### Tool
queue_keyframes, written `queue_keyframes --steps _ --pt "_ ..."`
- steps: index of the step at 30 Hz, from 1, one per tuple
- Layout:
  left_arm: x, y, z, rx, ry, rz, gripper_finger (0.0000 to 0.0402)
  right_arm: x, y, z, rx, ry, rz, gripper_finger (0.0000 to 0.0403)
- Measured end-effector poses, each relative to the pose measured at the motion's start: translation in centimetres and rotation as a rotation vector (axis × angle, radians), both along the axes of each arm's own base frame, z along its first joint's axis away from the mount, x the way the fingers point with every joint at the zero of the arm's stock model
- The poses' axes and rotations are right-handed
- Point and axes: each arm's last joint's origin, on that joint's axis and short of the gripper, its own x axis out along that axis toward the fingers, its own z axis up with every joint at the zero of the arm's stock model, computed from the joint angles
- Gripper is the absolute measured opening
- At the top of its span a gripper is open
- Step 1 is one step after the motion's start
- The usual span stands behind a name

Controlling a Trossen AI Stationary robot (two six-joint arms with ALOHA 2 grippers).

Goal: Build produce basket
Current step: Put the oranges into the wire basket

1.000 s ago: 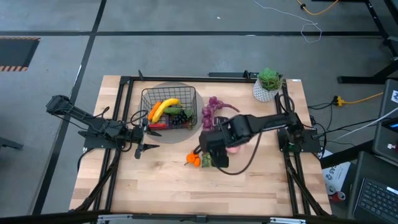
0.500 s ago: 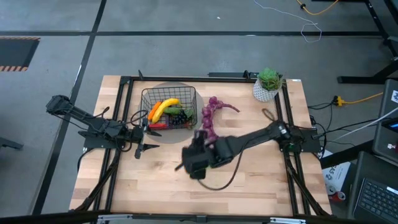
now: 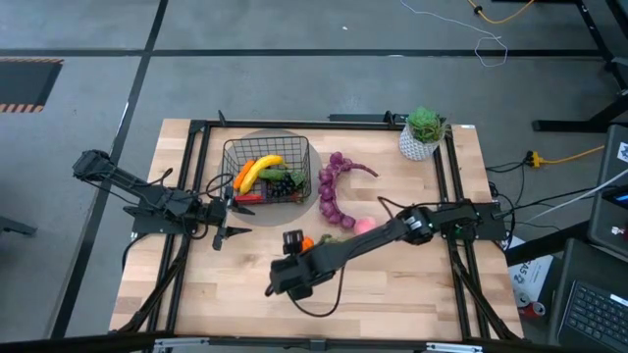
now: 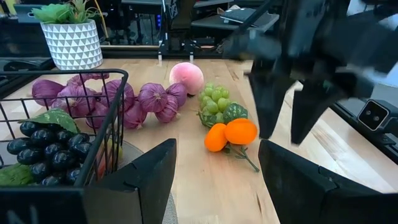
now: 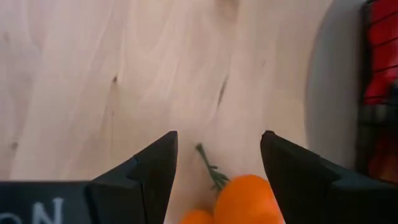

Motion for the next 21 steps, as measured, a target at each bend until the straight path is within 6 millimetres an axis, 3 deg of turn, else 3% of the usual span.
queue_keyframes --steps 5,14,21 --pt "0.0 0.0 0.0 0.0 0.0 0.0 0.0225 0.1 0.0 -1.5 -0.016 0.046 0.003 0.0229" --pt "0.0 0.0 0.0 0.0 0.0 0.0 0.0225 -1.3 -0.6 -1.9 -0.075 0.193 -0.007 0.0229" --pt "0.0 0.0 0.0 0.0 0.0 0.0 0.0225 -1.3 -0.6 -2.0 -0.052 0.199 -0.025 0.0229"
